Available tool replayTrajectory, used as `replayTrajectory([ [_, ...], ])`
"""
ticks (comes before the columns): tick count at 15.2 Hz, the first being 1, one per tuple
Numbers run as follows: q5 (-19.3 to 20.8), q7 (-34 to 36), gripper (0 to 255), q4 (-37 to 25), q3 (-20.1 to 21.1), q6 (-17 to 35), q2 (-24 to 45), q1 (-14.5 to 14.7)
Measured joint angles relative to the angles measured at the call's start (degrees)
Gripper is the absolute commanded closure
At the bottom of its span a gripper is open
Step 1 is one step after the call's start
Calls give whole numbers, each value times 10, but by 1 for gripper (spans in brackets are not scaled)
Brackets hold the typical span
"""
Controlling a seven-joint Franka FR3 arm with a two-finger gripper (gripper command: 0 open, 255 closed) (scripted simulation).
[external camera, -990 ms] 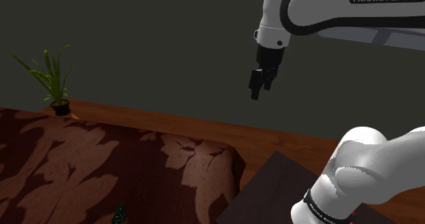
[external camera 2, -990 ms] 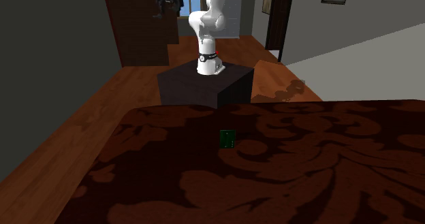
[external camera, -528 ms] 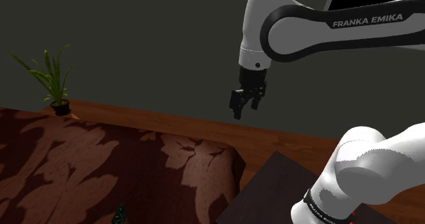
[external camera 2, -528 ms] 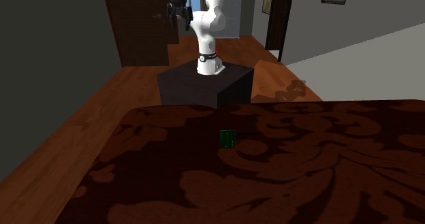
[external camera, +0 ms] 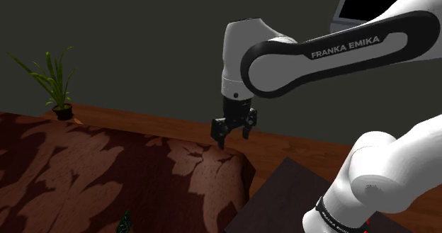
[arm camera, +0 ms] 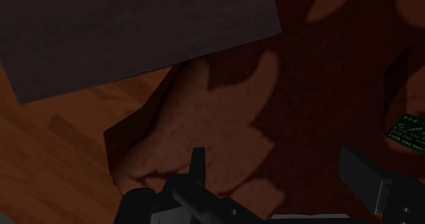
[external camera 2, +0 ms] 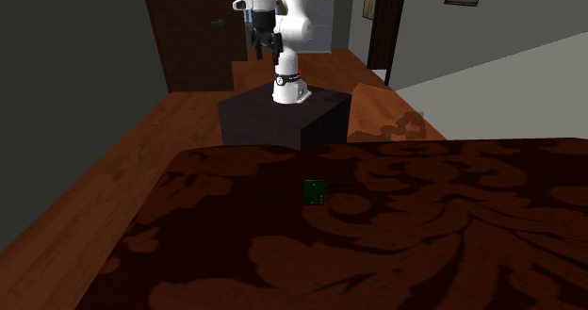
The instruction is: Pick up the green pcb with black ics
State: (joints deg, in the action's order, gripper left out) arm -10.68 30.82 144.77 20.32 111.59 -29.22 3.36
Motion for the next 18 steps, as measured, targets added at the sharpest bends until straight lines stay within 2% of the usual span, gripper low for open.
replayTrajectory([
  [5,-19,104,0,-17,58,71,89,-1],
  [8,-15,167,0,-40,86,109,151,-7],
  [14,34,311,0,-100,129,186,295,-7],
  [18,90,411,0,-163,127,219,400,12],
])
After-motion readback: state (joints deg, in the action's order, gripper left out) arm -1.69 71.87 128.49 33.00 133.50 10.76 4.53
